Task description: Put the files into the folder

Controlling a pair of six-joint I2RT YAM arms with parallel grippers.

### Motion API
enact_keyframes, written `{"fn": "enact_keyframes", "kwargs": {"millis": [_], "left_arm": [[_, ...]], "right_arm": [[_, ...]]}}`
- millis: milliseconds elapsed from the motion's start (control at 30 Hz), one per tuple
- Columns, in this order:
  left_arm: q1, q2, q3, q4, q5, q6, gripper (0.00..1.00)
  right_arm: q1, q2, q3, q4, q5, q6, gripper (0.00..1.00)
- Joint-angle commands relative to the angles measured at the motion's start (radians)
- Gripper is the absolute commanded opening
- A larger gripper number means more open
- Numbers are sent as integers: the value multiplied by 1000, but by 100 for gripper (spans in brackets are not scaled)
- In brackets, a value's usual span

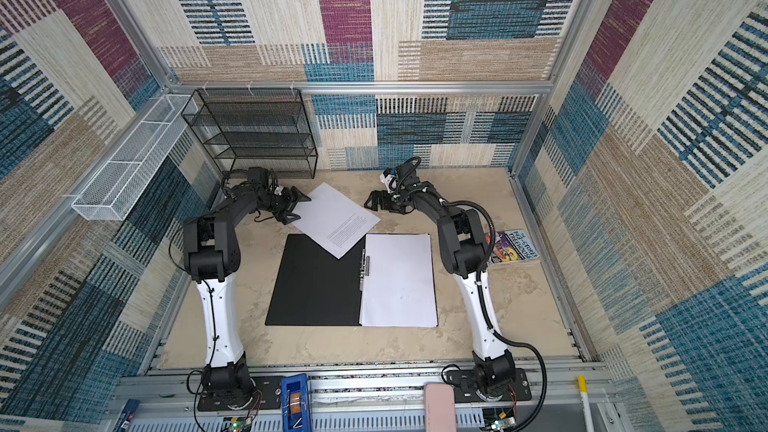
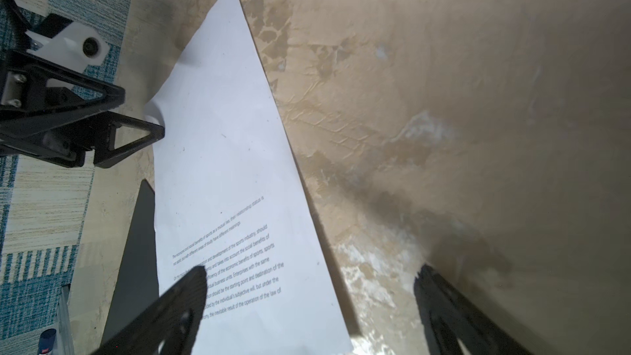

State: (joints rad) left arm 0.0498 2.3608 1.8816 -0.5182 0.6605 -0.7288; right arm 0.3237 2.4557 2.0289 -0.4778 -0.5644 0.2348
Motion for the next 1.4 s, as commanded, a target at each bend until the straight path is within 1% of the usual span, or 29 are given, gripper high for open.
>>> {"fn": "enact_keyframes", "kwargs": {"millis": [0,167,400,633,800,933,1067,1133,1200,1300,1367], "left_arm": [[-6,23,-3,-45,-9,56,82],[-35,54,6,-61,1,88,82],[-70,71,15,-63,31,107,82],[-93,95,36,-90,54,140,82],[-98,115,62,-121,61,159,82],[-97,120,70,-129,54,156,82],[-94,118,69,-135,42,151,82],[-90,109,64,-138,28,148,81],[-85,96,52,-132,13,142,82],[-76,81,29,-111,9,128,82],[-73,78,25,-109,1,125,82]], "right_arm": [[1,35,52,-42,-31,-11,96],[7,78,111,-71,-75,-11,94],[9,99,120,-78,-144,0,94],[7,146,164,-82,-211,27,94],[8,171,196,-61,-256,53,94],[6,182,214,-10,-335,86,95],[7,216,288,9,-371,103,94],[6,234,315,25,-386,110,93],[6,245,327,50,-399,115,89],[6,255,330,89,-393,122,78],[6,264,339,104,-380,117,73]]}}
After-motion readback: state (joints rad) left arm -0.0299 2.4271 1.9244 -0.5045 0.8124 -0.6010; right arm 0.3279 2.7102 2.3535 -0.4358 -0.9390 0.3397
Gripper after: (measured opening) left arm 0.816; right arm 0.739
